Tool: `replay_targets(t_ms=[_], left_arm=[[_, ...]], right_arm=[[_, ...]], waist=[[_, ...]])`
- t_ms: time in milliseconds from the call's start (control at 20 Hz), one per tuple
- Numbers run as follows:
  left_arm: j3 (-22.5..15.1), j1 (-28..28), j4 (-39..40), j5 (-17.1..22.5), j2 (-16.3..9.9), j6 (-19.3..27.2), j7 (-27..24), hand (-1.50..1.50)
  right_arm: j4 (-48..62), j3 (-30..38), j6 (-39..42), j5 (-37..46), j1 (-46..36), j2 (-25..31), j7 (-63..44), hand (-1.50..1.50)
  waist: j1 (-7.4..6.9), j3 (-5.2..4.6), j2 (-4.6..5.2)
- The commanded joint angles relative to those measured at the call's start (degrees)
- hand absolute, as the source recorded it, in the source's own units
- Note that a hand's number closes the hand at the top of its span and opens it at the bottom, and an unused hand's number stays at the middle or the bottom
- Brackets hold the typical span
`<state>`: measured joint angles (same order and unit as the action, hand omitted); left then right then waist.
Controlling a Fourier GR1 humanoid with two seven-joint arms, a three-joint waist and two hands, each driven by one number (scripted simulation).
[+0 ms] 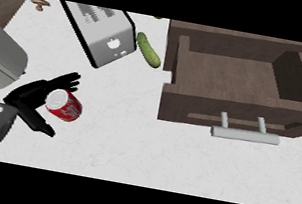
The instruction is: Pick up the can, place it into the drawer and close the drawer
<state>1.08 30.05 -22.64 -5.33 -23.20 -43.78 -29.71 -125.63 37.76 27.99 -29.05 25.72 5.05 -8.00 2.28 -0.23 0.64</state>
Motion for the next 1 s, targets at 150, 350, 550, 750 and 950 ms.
replay_targets(t_ms=[150,350,550,750,950], left_arm=[[-0.9,0.9,4.3,-0.8,0.9,-6.6,-8.5,-1.50],[-0.3,2.1,6.2,0.7,3.6,-6.8,-6.4,-1.50],[0.2,3.1,7.2,1.9,3.0,-10.0,-4.8,1.50],[-0.6,4.7,6.8,2.8,4.9,-14.0,-1.6,1.50],[-0.2,4.3,3.0,5.2,6.0,-17.3,-2.0,1.50]], right_arm=[[-0.5,0.4,0.7,-1.7,0.3,-0.9,-0.4,-1.50],[3.3,1.0,0.9,-1.0,-2.6,1.4,0.0,-1.50],[-2.9,1.4,-0.6,-3.6,0.9,0.0,-3.6,-1.50],[-2.1,-0.6,0.7,-1.3,0.8,-2.6,-1.8,-1.50],[-2.2,1.3,0.3,-2.9,0.9,-0.9,-2.9,-1.50]], waist=[[0.00,0.00,0.04],[-0.29,0.03,0.09],[0.43,-0.04,0.00],[0.17,0.03,-0.04],[-0.71,0.07,-0.41]])
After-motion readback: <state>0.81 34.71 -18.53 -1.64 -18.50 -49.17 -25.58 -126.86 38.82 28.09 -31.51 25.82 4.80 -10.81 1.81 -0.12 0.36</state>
